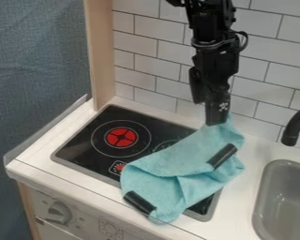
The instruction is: Fold the cloth from bottom to top
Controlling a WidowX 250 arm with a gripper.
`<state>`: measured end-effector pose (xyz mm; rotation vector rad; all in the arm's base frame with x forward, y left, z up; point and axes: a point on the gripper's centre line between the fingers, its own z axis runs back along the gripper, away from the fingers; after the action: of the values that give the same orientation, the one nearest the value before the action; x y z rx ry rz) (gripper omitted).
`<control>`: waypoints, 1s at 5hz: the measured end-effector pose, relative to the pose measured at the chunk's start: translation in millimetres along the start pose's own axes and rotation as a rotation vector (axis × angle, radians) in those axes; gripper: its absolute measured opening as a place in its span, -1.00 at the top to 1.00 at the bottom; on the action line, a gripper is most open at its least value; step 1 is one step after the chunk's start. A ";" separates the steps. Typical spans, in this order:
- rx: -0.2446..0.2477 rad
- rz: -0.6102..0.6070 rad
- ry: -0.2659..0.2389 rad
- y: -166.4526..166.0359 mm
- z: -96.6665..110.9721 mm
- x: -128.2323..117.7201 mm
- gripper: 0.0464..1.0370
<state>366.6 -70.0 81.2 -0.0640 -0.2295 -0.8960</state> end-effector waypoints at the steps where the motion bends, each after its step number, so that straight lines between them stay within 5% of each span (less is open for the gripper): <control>1: -0.029 0.015 0.026 -5.5 -12.2 -6.6 -0.92; 2: -0.055 0.126 0.032 -23.9 -20.4 -25.6 -0.92; 3: -0.010 0.206 0.036 -30.2 -8.5 -38.4 -0.92; 5: 0.155 0.426 0.129 -42.1 -7.9 -93.1 -0.92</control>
<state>279.0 -26.2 50.9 0.0865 -0.1559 -0.4545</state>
